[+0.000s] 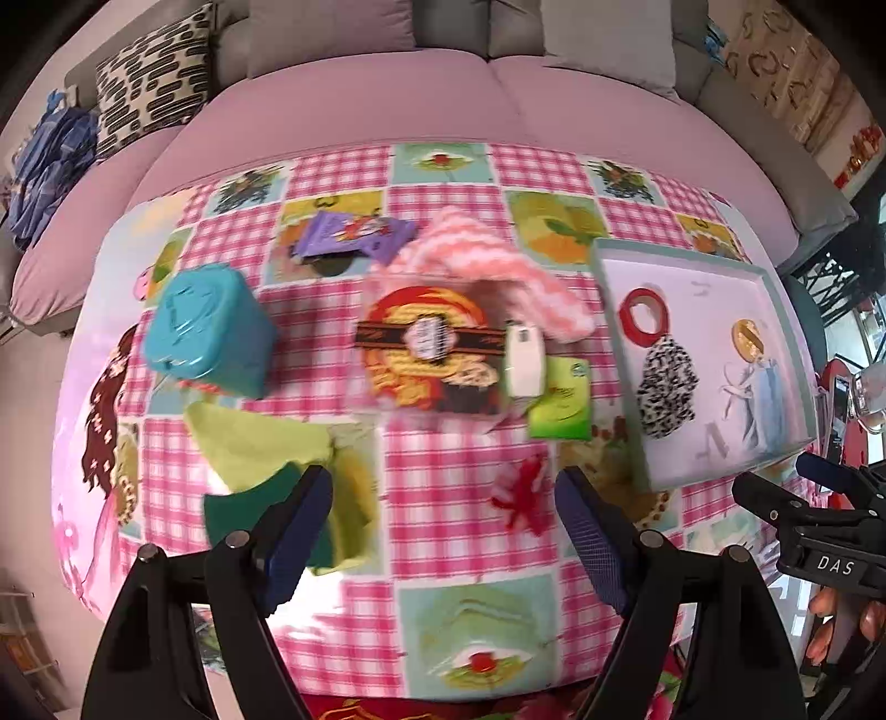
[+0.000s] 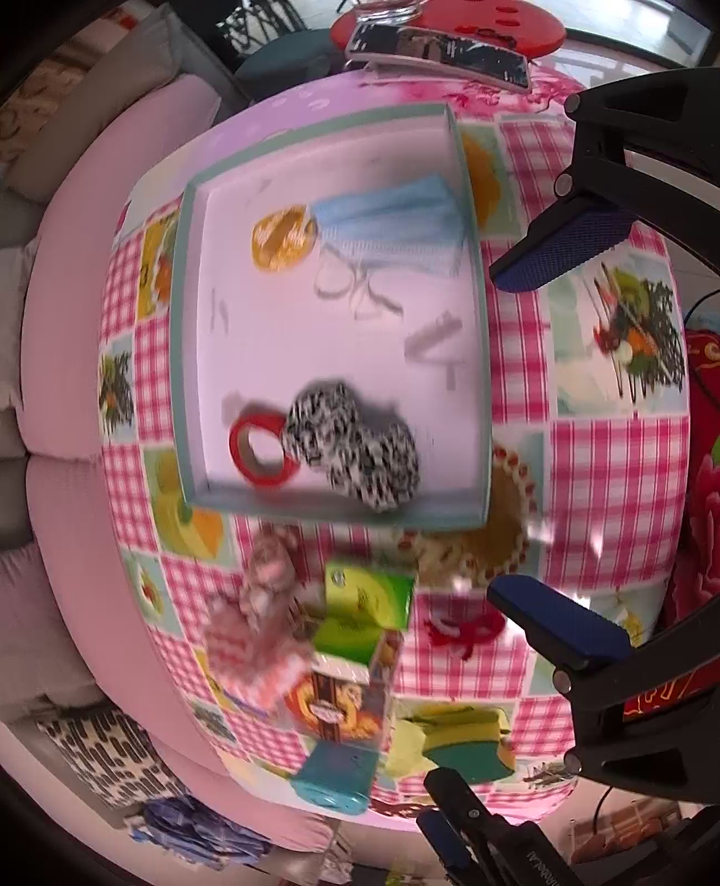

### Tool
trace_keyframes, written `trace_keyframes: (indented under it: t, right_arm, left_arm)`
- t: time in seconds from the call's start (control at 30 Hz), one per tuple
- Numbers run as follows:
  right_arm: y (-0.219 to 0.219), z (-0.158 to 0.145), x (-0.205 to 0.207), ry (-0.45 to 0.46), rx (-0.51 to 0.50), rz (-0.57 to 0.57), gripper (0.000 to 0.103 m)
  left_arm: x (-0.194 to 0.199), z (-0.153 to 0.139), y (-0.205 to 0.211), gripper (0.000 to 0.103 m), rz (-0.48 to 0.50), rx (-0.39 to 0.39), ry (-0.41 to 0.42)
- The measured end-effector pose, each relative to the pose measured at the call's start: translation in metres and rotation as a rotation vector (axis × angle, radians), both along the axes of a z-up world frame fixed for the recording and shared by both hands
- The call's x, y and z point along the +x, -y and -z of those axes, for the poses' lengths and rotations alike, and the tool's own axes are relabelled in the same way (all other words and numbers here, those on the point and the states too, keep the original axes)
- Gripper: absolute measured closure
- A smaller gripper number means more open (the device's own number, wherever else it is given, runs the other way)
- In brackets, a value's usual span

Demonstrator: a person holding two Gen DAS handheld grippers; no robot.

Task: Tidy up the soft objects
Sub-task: 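Move both tools back toward the green sponges on the table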

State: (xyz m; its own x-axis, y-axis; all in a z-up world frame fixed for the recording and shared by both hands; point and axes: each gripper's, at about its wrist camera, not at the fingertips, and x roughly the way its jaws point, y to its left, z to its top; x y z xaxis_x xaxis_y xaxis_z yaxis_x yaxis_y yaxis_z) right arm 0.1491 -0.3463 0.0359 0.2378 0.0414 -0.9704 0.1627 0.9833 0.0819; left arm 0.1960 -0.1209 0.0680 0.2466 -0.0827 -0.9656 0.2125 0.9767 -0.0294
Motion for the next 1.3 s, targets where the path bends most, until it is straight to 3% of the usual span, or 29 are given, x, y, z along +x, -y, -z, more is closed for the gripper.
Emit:
trace_keyframes:
  t: [0.37,0.7,1.07,1.3]
  right_arm:
    - [-0.072,0.005,-0.005,0.035,0.030,-0.099,0.000]
    - [-0.119,0.002,-0.012,0.111,0.014,-0.165,0.000]
    - [-0.136,0.020,-0.009,0.104,0.039,-0.169,0.000]
    - [-0.138,0.034,-0.001,0.088,0.049,-0.153,0.000]
  left_arm:
    - [-0.014,-0.005,-0.077,0.020,-0.113,-0.026,0.034]
    - [-0.032,0.008,-0.118,0.020,-0.173,-0.068,0.042]
    - [-0.037,0.023,-0.157,0.020,-0.240,-0.114,0.031]
    - [-0.029,0.047,-0.162,0.020,-0.268,-0.134,-0.021]
